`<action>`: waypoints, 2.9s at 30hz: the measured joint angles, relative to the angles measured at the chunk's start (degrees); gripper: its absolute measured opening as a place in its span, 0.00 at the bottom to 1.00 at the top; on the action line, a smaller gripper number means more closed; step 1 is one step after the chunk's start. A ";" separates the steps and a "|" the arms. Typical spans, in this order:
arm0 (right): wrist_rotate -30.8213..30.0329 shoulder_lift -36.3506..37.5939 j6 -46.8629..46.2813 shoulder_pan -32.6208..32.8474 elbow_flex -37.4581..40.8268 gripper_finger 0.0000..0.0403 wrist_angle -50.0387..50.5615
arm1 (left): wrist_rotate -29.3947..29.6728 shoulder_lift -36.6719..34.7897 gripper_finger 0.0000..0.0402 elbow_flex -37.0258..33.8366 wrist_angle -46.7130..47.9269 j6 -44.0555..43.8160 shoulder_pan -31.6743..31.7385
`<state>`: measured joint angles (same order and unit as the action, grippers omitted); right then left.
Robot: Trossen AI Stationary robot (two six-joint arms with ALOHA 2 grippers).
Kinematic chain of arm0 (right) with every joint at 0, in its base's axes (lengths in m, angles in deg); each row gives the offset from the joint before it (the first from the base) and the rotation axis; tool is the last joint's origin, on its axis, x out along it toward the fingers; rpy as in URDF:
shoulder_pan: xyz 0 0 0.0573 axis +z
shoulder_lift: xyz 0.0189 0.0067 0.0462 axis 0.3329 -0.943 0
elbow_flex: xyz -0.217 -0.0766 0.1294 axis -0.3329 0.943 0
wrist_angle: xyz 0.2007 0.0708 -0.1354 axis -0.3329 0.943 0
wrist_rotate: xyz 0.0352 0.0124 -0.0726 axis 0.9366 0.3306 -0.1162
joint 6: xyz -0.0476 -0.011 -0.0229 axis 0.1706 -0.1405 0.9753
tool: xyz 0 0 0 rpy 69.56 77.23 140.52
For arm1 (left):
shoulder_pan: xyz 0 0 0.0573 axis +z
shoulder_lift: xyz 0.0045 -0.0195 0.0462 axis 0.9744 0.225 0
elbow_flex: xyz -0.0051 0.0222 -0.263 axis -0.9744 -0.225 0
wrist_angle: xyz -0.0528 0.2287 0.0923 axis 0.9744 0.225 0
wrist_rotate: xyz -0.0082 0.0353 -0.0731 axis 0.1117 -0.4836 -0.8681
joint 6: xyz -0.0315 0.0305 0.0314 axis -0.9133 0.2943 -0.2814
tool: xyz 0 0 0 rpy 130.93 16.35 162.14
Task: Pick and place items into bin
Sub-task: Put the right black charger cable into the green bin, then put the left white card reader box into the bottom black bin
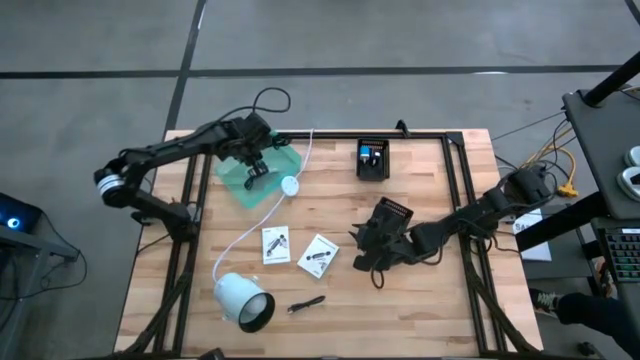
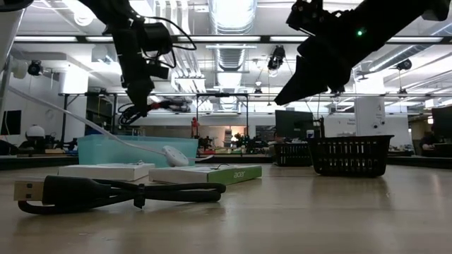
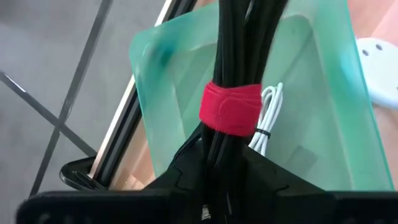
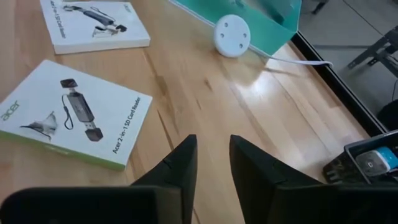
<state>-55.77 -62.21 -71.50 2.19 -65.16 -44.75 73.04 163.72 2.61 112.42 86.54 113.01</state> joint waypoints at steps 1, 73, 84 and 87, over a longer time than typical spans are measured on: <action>0.01 0.02 0.00 0.00 0.00 0.20 0.01 | -0.04 0.31 0.17 0.00 0.01 0.00 0.00; 0.02 0.17 -0.21 -0.02 0.00 0.17 -0.41 | -15.40 22.48 0.57 3.87 -1.44 35.44 -39.91; 0.02 0.17 -0.21 -0.02 0.00 0.17 -0.34 | -15.63 22.48 0.57 3.76 -2.37 42.60 -40.00; 0.02 0.17 -0.21 -0.02 0.00 0.17 -0.33 | -16.24 22.48 0.57 3.65 -3.28 42.72 -40.04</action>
<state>-55.75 -62.05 -71.70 2.16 -65.16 -45.07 56.80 186.20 6.26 109.15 129.26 72.97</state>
